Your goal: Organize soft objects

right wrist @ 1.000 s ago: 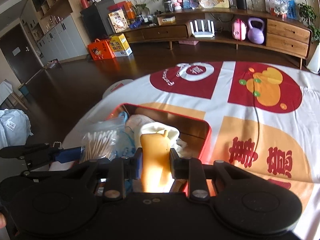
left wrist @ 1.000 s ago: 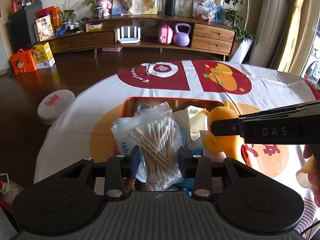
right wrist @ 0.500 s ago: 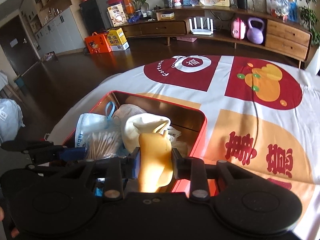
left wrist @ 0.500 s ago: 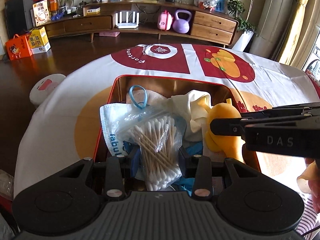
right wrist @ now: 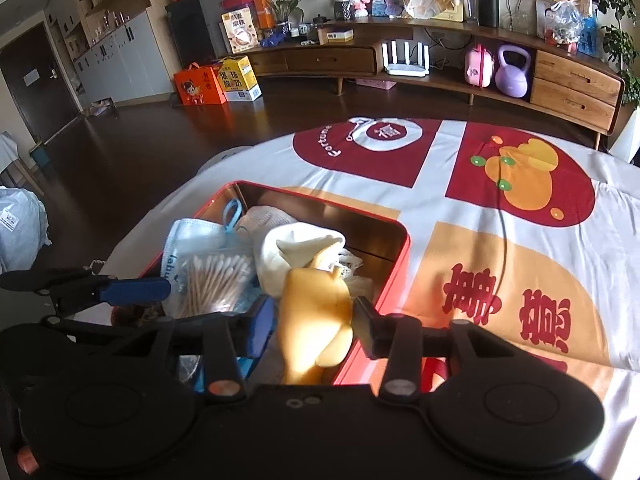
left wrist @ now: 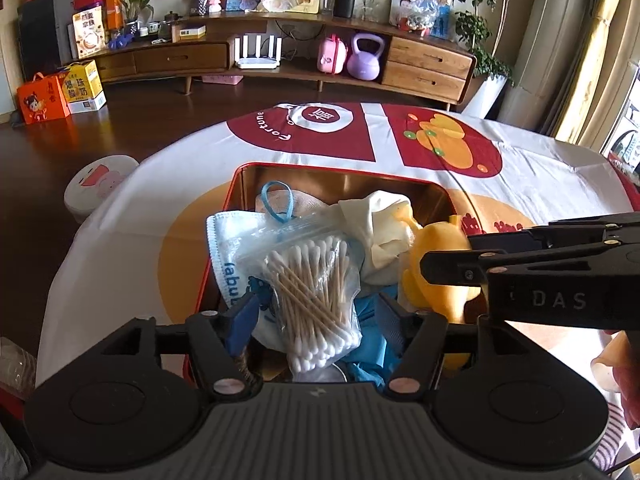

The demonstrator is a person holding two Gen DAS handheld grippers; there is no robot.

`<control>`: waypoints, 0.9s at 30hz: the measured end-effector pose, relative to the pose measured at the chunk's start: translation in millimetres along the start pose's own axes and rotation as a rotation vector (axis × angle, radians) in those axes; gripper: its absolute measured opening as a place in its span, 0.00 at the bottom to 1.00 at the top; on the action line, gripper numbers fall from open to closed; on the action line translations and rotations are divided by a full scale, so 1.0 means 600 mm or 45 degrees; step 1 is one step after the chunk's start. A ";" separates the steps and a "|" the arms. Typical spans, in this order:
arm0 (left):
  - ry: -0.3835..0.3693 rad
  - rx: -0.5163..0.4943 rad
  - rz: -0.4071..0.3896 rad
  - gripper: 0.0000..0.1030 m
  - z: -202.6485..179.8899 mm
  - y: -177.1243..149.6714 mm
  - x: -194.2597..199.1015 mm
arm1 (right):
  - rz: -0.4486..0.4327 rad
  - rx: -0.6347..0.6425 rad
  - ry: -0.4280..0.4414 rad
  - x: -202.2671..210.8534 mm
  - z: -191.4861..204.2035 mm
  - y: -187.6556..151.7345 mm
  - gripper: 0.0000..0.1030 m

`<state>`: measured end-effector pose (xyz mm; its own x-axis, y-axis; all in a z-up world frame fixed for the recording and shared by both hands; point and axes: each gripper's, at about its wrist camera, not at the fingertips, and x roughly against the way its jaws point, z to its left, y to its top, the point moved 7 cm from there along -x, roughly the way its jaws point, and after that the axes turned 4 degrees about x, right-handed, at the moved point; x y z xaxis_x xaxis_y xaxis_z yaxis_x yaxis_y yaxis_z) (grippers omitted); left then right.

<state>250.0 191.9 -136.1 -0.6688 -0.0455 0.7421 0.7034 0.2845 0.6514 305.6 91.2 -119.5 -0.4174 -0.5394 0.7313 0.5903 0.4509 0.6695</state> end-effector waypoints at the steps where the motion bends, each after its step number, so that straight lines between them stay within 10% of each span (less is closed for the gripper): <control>1: -0.001 0.006 -0.002 0.62 0.001 0.000 0.003 | -0.008 0.004 0.001 0.005 0.001 0.001 0.52; 27: -0.036 0.009 -0.185 0.64 -0.022 0.000 0.155 | -0.219 0.059 0.047 0.171 0.045 -0.023 0.68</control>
<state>191.1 175.2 -65.3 -0.7701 -0.0601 0.6351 0.5970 0.2833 0.7506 236.1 49.0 -50.1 -0.4834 -0.6367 0.6008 0.4797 0.3815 0.7902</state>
